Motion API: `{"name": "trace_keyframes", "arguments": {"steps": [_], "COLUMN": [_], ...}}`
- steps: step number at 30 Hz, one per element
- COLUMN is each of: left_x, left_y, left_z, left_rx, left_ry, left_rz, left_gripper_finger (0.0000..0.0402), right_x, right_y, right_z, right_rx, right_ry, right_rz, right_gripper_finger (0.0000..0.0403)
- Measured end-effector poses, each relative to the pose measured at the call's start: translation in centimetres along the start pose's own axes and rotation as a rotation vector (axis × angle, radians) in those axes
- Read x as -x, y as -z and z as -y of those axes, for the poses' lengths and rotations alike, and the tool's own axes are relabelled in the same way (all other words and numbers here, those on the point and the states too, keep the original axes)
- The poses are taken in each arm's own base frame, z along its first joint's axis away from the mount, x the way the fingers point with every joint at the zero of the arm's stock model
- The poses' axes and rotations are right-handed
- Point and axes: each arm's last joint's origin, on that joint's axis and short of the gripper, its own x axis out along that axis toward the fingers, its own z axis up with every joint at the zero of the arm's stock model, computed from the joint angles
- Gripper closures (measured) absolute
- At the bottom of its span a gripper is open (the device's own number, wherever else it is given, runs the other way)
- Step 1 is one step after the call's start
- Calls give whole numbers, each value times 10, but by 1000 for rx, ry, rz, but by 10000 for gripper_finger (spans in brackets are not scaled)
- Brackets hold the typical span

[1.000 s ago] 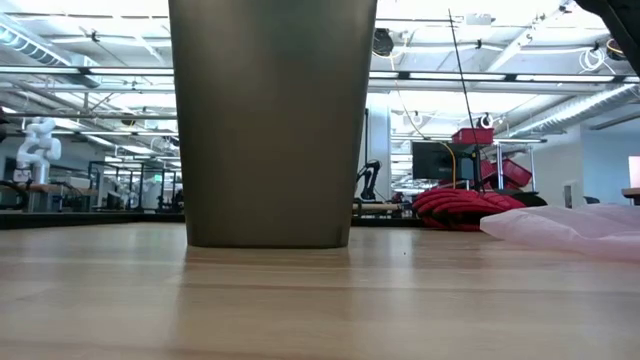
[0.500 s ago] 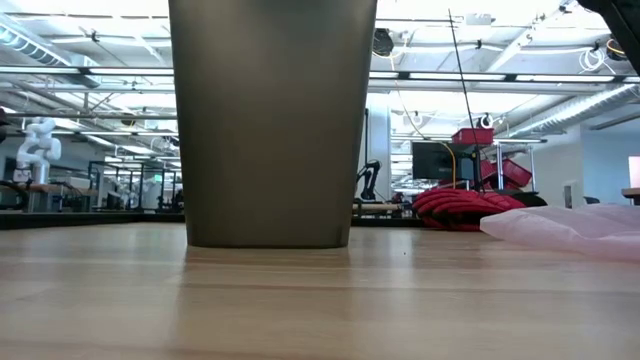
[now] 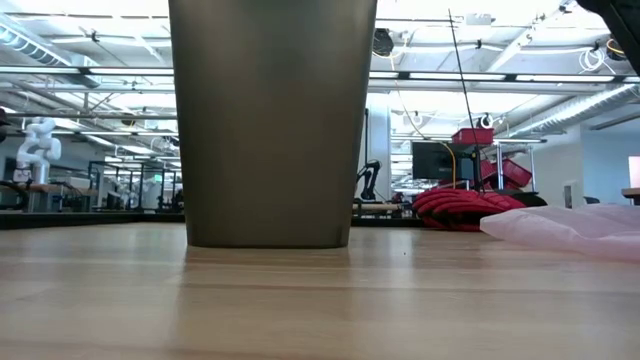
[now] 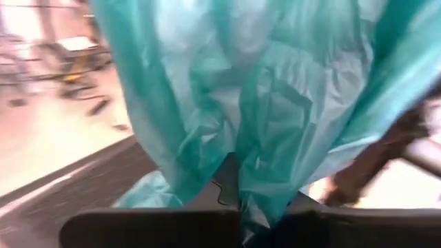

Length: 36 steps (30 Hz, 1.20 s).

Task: Place trash/remove bag and relplace
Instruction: Remove the blue trash bag from the black trash bin

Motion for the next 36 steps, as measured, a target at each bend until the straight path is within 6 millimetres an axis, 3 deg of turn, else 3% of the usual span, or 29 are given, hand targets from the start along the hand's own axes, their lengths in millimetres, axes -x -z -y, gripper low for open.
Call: {"name": "trace_keyframes", "arguments": {"steps": [7, 17, 30, 36], "left_x": [9, 16, -17, -29], "left_y": [11, 14, 73, 88], "left_z": [-18, -41, -77, -101], "left_rx": [-35, -39, -17, -14], "left_ry": [-197, -360, -548, -619], "left_rz": [-119, -178, -352, -340], "left_gripper_finger": [400, 401, 401, 401], "right_x": [18, 51, 73, 73], "right_y": [0, -11, -24, -22], "right_z": [19, 22, 10, 10], "right_rx": [-66, -45, -3, -16], "right_ry": [76, 157, 180, 184], "right_rz": [-55, -87, -67, -81], "right_gripper_finger": [320, 233, 220, 220]}}
